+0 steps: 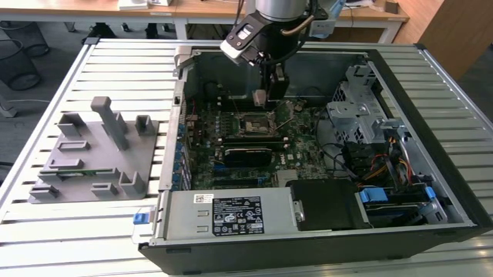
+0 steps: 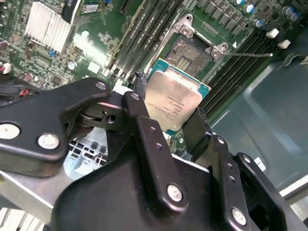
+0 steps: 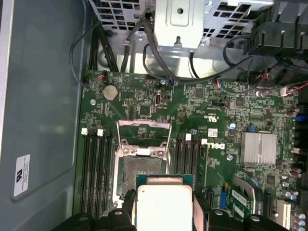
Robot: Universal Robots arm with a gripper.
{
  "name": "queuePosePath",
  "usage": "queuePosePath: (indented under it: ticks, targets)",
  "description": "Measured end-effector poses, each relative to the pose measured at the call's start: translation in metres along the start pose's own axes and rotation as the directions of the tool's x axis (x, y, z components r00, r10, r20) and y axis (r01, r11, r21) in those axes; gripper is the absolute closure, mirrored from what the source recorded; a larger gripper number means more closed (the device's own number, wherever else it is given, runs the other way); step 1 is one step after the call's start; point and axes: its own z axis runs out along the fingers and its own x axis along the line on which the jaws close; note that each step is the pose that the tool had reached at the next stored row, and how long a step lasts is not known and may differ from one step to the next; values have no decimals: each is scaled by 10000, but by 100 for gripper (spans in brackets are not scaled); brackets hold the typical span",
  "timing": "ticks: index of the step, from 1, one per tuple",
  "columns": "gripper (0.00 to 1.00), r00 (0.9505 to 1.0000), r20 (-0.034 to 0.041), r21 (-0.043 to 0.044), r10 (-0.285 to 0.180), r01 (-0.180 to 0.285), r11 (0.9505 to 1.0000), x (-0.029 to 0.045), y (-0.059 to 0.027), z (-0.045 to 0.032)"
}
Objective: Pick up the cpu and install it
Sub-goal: 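Place the cpu into insertion slot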
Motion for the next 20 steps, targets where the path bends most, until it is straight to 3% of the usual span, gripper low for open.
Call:
queuePosePath:
  ticks: [10, 20]
  targets:
    - [46, 10000, 1, 2, 94, -94, 10000, 53, -62, 79]
    - [46, 9995, 2, 6, 317, -317, 9995, 160, -96, 218]
